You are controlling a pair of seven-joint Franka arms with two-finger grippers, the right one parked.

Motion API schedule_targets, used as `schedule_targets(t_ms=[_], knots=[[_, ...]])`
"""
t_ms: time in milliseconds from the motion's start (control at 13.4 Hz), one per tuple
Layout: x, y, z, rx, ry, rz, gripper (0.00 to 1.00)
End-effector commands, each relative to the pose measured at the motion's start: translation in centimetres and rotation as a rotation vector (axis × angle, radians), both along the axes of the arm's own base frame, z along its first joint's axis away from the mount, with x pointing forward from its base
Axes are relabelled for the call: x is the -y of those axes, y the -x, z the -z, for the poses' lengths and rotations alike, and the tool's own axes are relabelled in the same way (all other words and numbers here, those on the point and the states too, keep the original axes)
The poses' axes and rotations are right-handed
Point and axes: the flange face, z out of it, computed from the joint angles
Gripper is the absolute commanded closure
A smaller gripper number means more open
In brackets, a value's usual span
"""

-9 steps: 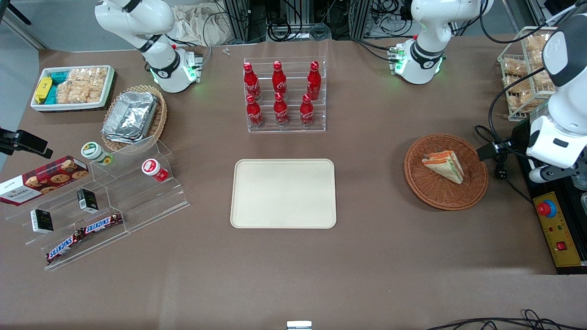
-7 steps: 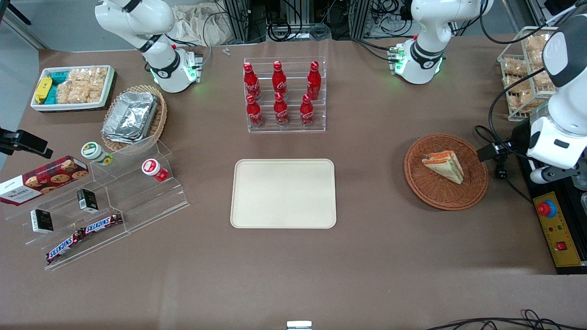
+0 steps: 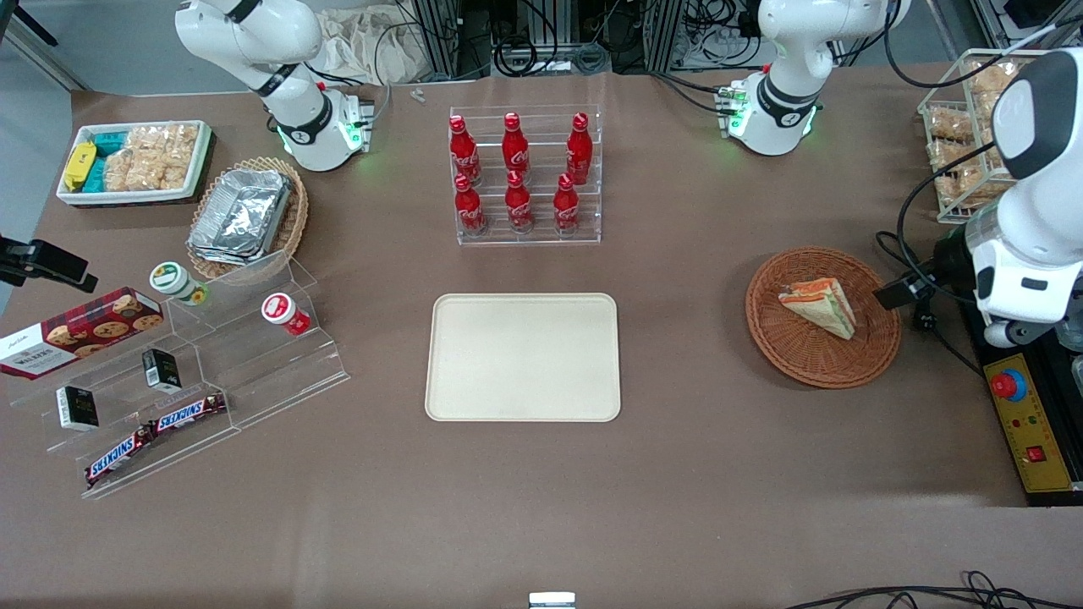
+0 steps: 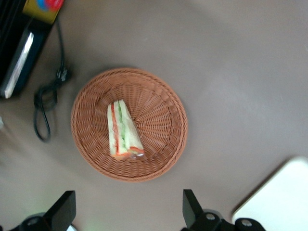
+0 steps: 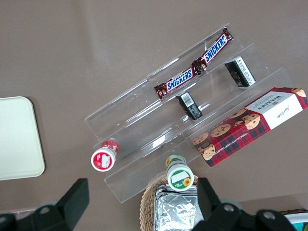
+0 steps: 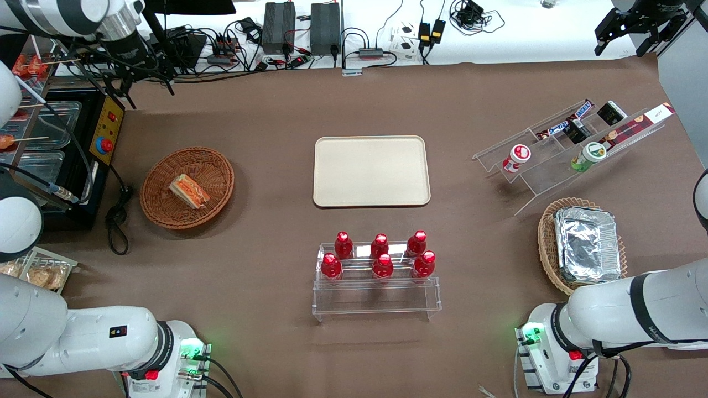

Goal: Place sandwich from basket to tray
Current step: 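Move the left gripper over the sandwich in the wicker basket, then lower the open left gripper around the sandwich wedge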

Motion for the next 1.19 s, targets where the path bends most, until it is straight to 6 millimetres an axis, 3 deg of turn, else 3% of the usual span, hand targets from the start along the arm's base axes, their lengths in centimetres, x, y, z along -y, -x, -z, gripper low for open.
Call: schedule_targets(t_ms=[0,149,223,521,745,894,1117], knots=[[0.2,0.7,4.8,0.057,-0.043,-0.23,0.0],[-0.4,1.1,8.7,0.033,-0.068,-0.33,0.0],[-0.6,1.6,11.5,0.008,-0.077,-0.375,0.0],[-0.8,1.7,18.2,0.009,-0.078,-0.536,0.0],[-2.8,2.3,21.0,-0.026,-0.09,-0.62,0.0],[-3.3,3.7,22.3,-0.056,-0.103,-0.631,0.0],[-4.0,5.4,22.9,-0.08,-0.119,-0.643,0.0]])
